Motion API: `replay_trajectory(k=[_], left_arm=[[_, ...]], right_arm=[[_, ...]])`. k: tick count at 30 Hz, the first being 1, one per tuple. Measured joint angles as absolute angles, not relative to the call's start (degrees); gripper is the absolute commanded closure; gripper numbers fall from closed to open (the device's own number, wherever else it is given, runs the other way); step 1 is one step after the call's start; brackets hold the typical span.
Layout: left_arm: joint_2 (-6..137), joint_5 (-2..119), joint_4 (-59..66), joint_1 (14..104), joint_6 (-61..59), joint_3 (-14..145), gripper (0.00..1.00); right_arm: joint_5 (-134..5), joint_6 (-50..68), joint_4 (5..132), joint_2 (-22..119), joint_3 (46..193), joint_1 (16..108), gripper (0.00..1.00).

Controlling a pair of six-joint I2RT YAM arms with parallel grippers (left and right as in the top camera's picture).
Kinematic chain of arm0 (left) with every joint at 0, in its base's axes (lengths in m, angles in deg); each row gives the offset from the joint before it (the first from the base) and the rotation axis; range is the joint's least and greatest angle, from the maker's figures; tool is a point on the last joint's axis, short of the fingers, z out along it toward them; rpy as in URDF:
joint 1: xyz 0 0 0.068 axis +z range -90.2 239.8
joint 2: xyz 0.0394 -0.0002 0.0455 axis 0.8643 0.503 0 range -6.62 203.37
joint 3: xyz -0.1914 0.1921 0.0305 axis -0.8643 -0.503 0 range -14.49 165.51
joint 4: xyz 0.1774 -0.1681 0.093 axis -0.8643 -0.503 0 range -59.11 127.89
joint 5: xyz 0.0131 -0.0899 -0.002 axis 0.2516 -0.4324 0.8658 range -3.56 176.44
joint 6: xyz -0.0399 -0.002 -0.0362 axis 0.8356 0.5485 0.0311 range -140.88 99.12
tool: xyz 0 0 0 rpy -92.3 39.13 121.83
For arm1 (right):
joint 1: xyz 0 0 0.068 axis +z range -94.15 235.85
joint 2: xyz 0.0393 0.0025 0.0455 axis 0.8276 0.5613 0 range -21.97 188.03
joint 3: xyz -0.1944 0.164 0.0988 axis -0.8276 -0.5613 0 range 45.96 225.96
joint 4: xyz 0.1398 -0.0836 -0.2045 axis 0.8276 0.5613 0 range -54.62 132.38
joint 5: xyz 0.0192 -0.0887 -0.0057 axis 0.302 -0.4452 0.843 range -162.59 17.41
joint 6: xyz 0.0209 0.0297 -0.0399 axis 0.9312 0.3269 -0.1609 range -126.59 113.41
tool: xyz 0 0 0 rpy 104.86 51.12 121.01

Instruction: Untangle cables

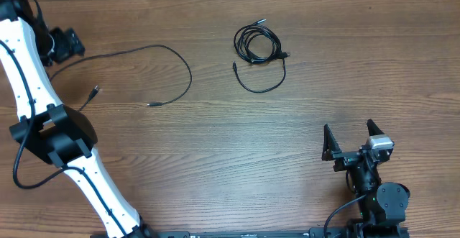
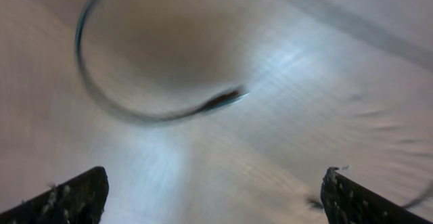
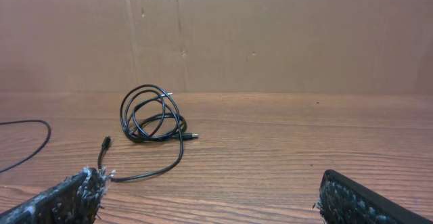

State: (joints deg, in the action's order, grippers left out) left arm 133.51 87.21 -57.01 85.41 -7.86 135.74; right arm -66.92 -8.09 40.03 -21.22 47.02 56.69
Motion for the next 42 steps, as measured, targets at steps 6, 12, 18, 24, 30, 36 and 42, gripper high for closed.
replay_trajectory(k=[6,12,18,24,30,36,42], left_arm=[[140.5,87.6,-58.6,86.8,-1.5,135.6,0.05],[142.3,87.8,-58.5,87.9,1.1,135.6,0.64],[143.9,88.6,-58.7,89.7,3.0,135.6,0.96],[144.7,87.1,-58.7,93.7,2.8,134.0,0.96],[144.8,85.0,-58.2,97.5,4.7,126.4,0.96],[145.2,85.2,-55.2,97.8,6.0,123.9,0.96],[145.2,85.1,-52.2,97.6,6.2,123.9,0.96]], right_arm=[[-66.9,-8.1,40.1,-21.2,47.0,56.7,0.0],[-66.9,-8.1,40.1,-21.2,47.0,56.7,0.0],[-66.9,-8.1,40.1,-21.2,47.0,56.7,0.0],[-66.9,-8.1,40.1,-21.2,47.0,56.7,0.0],[-66.9,-8.1,40.1,-21.2,47.0,56.7,0.0],[-66.9,-8.1,40.1,-21.2,47.0,56.7,0.0],[-66.9,-8.1,40.1,-21.2,47.0,56.7,0.0]])
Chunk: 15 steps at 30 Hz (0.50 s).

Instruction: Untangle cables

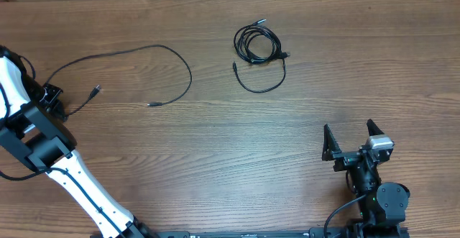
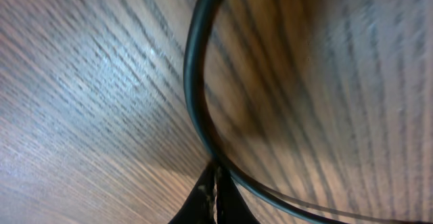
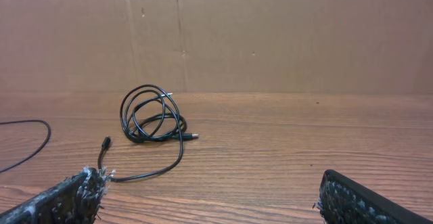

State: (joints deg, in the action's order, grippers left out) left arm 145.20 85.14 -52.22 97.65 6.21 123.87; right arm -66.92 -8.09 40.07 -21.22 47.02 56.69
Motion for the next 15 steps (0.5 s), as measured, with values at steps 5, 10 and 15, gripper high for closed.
replay_trajectory(k=[5,10,15], left_arm=[[145.0,84.7,-48.6,97.4,6.3,124.0,0.96],[145.3,82.1,-44.7,97.2,6.6,124.8,0.96],[146.9,80.4,-35.2,95.2,7.3,127.1,0.96]], right_arm=[[-66.9,-8.1,40.1,-21.2,47.0,56.7,0.0],[-66.9,-8.1,40.1,-21.2,47.0,56.7,0.0],[-66.9,-8.1,40.1,-21.2,47.0,56.7,0.0]])
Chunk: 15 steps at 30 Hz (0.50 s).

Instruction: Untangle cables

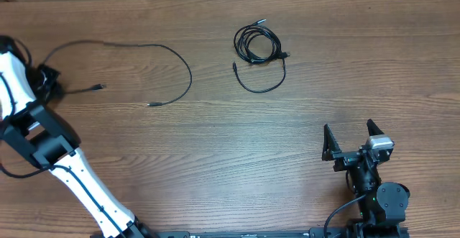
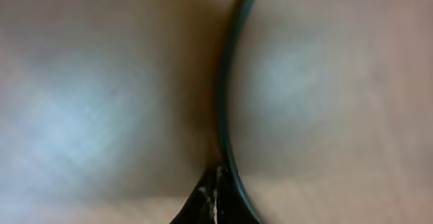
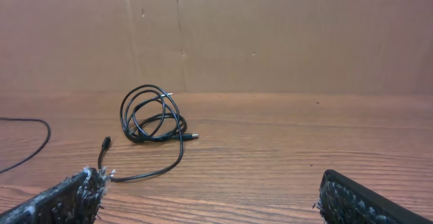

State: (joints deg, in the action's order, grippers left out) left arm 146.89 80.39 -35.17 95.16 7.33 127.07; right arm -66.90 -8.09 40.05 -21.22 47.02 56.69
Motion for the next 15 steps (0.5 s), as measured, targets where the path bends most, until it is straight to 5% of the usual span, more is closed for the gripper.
replay_trajectory(k=[10,12,13,15], left_arm=[[153.5,75.9,-23.1,88.0,7.9,138.7,0.94],[156.5,73.5,-25.3,87.4,8.0,146.2,0.89],[158.1,72.1,-26.1,87.1,8.1,151.2,0.73],[158.8,70.1,-28.1,86.9,8.2,158.7,0.74]], right_arm=[[-66.9,-8.1,40.1,-21.2,47.0,56.7,0.0],[-66.9,-8.1,40.1,-21.2,47.0,56.7,0.0],[-66.9,-8.1,40.1,-21.2,47.0,56.7,0.0],[-66.9,-8.1,40.1,-21.2,47.0,56.7,0.0]])
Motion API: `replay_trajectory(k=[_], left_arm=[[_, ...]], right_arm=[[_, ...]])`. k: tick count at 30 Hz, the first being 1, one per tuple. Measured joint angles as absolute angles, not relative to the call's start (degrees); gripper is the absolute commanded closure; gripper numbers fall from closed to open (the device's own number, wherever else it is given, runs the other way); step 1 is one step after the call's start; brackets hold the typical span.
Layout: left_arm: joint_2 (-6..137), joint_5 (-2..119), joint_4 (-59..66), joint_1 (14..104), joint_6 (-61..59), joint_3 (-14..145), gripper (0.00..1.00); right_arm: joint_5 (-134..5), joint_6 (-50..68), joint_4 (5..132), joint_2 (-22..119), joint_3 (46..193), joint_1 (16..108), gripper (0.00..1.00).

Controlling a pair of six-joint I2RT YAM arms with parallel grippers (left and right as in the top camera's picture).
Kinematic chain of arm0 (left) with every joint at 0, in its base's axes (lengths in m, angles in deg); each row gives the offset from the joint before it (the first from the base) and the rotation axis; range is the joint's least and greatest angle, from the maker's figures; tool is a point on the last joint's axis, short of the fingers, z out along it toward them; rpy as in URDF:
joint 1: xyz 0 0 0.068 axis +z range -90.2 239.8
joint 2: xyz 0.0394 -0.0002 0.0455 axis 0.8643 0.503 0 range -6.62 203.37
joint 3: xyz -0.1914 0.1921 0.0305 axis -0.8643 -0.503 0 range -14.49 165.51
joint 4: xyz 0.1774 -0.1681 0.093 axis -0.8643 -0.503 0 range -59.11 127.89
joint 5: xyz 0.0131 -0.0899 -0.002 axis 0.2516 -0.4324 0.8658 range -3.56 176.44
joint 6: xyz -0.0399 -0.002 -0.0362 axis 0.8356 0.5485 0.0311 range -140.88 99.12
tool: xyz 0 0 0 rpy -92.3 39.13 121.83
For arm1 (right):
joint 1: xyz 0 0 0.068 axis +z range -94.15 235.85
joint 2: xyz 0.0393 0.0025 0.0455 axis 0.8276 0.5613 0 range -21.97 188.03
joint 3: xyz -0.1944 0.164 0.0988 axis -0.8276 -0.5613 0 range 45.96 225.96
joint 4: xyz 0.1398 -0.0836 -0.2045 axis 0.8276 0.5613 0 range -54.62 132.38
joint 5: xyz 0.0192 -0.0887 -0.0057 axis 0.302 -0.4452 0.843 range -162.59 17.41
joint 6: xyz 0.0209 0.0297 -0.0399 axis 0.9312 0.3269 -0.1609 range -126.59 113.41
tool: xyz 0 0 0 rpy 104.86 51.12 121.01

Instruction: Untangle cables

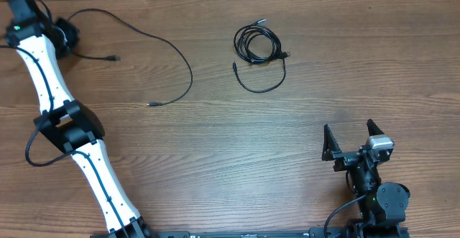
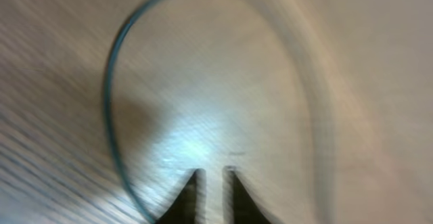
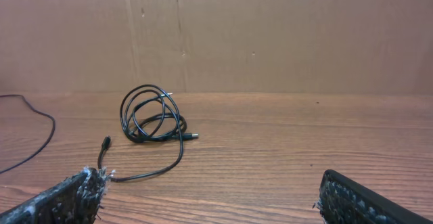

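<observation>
A loose black cable [image 1: 172,51] curves across the table's left half, one plug [image 1: 113,57] near my left gripper and its other end [image 1: 149,105] toward the middle. My left gripper [image 1: 63,33] is at the far left corner. In the blurred left wrist view the gripper [image 2: 213,173] stands open by a narrow gap with bare wood between the tips, and the cable [image 2: 108,95] loops past to the left. A coiled black cable [image 1: 256,44] with a free tail lies at the back centre, also ahead in the right wrist view [image 3: 152,116]. My right gripper [image 1: 352,139] rests wide open at the front right [image 3: 213,183].
The left arm's white links [image 1: 47,72] stretch along the left side of the wooden table [image 1: 287,159]. A brown cardboard wall [image 3: 270,34] closes off the back edge.
My left gripper moved from the left edge to the far left corner, and the cable's left part went back with it. Its jaws, shut on the cable before, now show a narrow gap.
First my left gripper hung open over the loose cable's left end. Then it was shut on the cable at the table's left edge, and stayed shut as that end shifted back. Now it is in the far corner with jaws parted. The right arm never moved.
</observation>
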State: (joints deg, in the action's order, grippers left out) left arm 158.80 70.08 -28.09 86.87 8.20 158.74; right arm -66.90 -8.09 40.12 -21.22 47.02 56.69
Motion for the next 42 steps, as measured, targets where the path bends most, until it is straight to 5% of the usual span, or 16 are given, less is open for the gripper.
replay_trajectory(k=[2,4,13,19,26,42], left_arm=[[156.9,68.8,-31.1,86.9,9.1,162.1,0.69],[153.8,68.0,-34.2,86.9,9.3,163.2,0.51],[144.7,66.4,-54.7,86.4,9.2,165.1,0.42],[144.9,58.2,-58.8,84.1,4.9,164.9,0.22],[143.9,47.5,-58.8,78.9,4.4,164.9,0.18],[125.1,57.5,-58.8,66.1,4.1,164.6,0.13]], right_arm=[[-66.9,-8.1,40.1,-21.2,47.0,56.7,0.0],[-66.9,-8.1,40.1,-21.2,47.0,56.7,0.0],[-66.9,-8.1,40.1,-21.2,47.0,56.7,0.0],[-66.9,-8.1,40.1,-21.2,47.0,56.7,0.0],[-66.9,-8.1,40.1,-21.2,47.0,56.7,0.0],[-66.9,-8.1,40.1,-21.2,47.0,56.7,0.0]])
